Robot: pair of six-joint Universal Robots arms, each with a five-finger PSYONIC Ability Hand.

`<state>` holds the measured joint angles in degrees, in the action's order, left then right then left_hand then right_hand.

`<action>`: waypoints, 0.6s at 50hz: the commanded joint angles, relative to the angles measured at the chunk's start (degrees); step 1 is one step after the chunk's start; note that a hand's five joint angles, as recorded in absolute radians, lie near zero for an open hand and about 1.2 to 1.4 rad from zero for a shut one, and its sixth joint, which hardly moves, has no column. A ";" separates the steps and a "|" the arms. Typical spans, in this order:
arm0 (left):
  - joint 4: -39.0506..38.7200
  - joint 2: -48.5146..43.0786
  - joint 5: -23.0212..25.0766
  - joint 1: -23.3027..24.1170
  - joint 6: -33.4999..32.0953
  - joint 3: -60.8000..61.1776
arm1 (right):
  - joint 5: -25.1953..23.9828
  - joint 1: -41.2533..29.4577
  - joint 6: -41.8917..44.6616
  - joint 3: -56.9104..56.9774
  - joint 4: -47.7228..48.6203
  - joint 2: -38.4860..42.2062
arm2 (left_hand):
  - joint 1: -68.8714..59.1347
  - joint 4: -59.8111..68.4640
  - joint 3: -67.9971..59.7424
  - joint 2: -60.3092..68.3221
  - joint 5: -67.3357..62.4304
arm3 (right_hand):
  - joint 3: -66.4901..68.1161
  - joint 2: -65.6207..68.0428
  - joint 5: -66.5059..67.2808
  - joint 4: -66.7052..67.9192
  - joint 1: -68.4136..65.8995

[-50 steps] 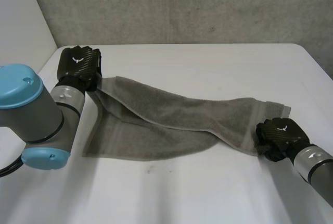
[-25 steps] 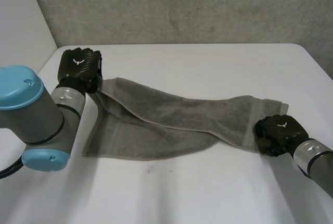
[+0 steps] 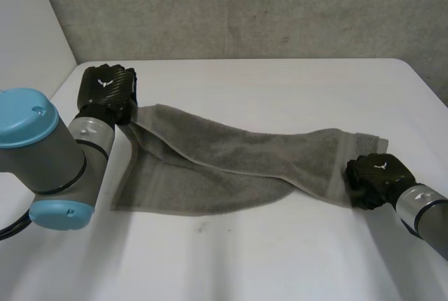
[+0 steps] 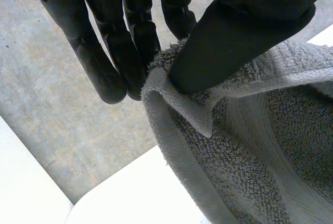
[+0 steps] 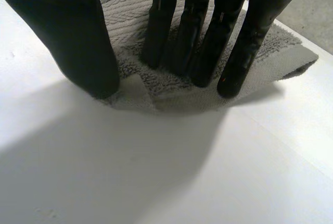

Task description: Fold the towel.

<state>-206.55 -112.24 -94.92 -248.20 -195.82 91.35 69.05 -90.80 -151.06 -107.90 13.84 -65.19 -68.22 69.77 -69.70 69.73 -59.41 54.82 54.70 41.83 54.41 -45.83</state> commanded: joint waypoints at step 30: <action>20.80 21.79 4.20 -3.34 -0.26 -6.79 | -0.41 0.62 -1.10 40.90 -40.60 -20.51 | -11.78 10.23 -10.30 10.27 -10.59 | 25.18 25.30 28.17 25.59 -34.17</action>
<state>-197.50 -98.12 -94.36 -248.88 -196.17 89.02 69.29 -90.58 -157.27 -80.98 -10.77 -82.33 -68.22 69.77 -69.70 69.73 -59.41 67.86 66.78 55.10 68.34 -54.40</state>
